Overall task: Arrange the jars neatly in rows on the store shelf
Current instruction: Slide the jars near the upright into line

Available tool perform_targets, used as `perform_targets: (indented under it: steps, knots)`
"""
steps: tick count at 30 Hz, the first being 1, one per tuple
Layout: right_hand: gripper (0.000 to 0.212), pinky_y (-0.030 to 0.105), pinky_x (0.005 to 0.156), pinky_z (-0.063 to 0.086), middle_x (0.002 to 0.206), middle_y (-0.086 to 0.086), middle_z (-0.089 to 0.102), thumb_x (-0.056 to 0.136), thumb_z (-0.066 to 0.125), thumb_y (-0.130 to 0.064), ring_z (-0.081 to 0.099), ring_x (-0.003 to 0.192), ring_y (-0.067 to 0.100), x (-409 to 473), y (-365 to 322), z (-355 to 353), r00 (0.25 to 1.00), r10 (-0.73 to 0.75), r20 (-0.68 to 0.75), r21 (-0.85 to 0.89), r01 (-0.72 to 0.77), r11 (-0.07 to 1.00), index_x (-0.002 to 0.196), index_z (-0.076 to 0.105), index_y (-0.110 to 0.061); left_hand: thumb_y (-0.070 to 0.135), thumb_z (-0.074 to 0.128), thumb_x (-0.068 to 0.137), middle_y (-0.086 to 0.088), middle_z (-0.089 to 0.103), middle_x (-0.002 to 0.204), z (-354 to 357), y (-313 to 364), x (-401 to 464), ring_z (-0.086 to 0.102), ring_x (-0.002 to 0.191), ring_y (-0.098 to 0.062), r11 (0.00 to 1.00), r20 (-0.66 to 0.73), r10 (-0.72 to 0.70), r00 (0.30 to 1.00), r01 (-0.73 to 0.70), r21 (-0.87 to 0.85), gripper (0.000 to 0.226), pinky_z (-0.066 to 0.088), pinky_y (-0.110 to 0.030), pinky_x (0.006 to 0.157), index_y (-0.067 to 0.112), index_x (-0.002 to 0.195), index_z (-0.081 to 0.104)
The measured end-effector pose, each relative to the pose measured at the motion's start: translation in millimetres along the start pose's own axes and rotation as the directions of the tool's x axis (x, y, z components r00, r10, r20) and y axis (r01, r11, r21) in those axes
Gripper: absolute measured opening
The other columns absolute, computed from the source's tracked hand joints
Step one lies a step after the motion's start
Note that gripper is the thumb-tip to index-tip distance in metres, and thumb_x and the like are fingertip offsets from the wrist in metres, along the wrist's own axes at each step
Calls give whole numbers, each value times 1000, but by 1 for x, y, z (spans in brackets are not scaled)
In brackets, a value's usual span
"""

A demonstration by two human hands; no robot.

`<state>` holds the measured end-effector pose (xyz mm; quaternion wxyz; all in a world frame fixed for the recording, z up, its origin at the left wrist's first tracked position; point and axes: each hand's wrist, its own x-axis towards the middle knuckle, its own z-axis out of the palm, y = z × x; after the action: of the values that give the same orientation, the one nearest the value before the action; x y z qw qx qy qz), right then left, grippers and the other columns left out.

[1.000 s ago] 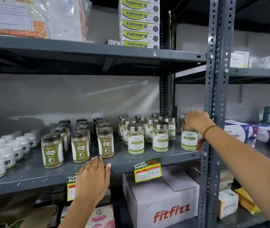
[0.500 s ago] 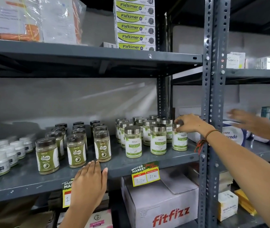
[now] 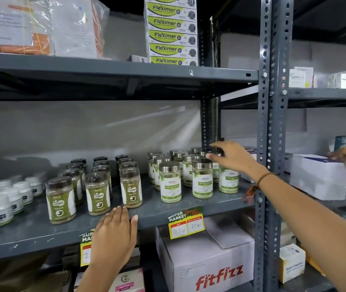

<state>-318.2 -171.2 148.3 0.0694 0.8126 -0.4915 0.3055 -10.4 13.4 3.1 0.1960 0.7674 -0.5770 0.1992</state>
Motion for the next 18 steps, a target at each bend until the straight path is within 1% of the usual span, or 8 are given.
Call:
perform_targets:
  steps: [2, 3, 4, 6, 8, 11, 15, 18]
  knots:
    - [84, 47, 97, 49, 137, 6, 58, 75, 44, -82, 55, 123, 27, 1, -15, 4, 995, -45, 91, 25, 43, 999, 138, 52, -26, 46, 21, 90, -18, 71, 112, 0, 0, 0, 66, 106, -29, 1000, 3, -2, 1000, 2, 1, 68, 53, -43, 93, 0, 113, 65]
    - [89, 48, 99, 48, 138, 6, 58, 71, 43, -86, 54, 124, 28, 1, -20, 6, 986, -58, 156, 0, 59, 998, 138, 52, -27, 46, 21, 90, -18, 71, 112, 0, 0, 0, 66, 106, -29, 1000, 4, -3, 1000, 3, 1, 67, 53, -43, 93, 0, 113, 65]
    - [90, 48, 101, 46, 139, 5, 57, 70, 45, -86, 54, 124, 28, 2, -24, 7, 975, -65, 212, -36, 74, 997, 139, 51, -28, 46, 22, 90, -17, 70, 113, 0, 0, 0, 66, 106, -29, 1000, 4, -3, 1000, 3, 0, 67, 53, -43, 93, 0, 113, 65]
    - [81, 44, 101, 46, 135, 5, 60, 73, 56, -75, 57, 119, 27, 3, -27, 11, 960, -83, 266, -77, 107, 991, 137, 53, -24, 46, 22, 90, -18, 71, 112, -1, 0, 0, 66, 106, -29, 1000, 0, -4, 1000, 4, -1, 67, 53, -43, 93, 0, 113, 65]
    - [69, 42, 95, 49, 126, 5, 64, 75, 65, -61, 61, 110, 25, 5, -28, 14, 961, -92, 259, -79, 116, 990, 130, 58, -19, 46, 22, 90, -17, 70, 112, -1, 0, 0, 66, 106, -29, 1000, -5, -1, 1000, 1, 1, 67, 53, -43, 93, 0, 113, 65]
    - [62, 40, 91, 51, 117, 4, 67, 74, 70, -53, 63, 102, 22, 6, -29, 15, 967, -79, 242, -53, 95, 994, 125, 60, -19, 47, 20, 90, -16, 69, 117, 0, 0, 1, 64, 110, -27, 1000, -17, 10, 1000, -10, -1, 68, 50, -42, 96, 2, 117, 63]
    - [64, 37, 90, 50, 119, 2, 65, 76, 73, -50, 62, 101, 20, 6, -30, 17, 967, -79, 244, 1, 81, 997, 130, 58, -21, 48, 17, 90, -14, 67, 121, 1, -1, 1, 62, 114, -25, 1000, -37, 21, 999, -22, -6, 70, 48, -41, 99, 3, 120, 61]
    - [63, 39, 94, 49, 122, 4, 65, 78, 73, -48, 62, 105, 21, 6, -31, 18, 966, -86, 242, 12, 86, 996, 132, 57, -20, 48, 16, 90, -14, 67, 121, 1, -1, 1, 61, 114, -25, 1000, -45, 23, 999, -24, -10, 70, 48, -40, 100, 4, 121, 61]
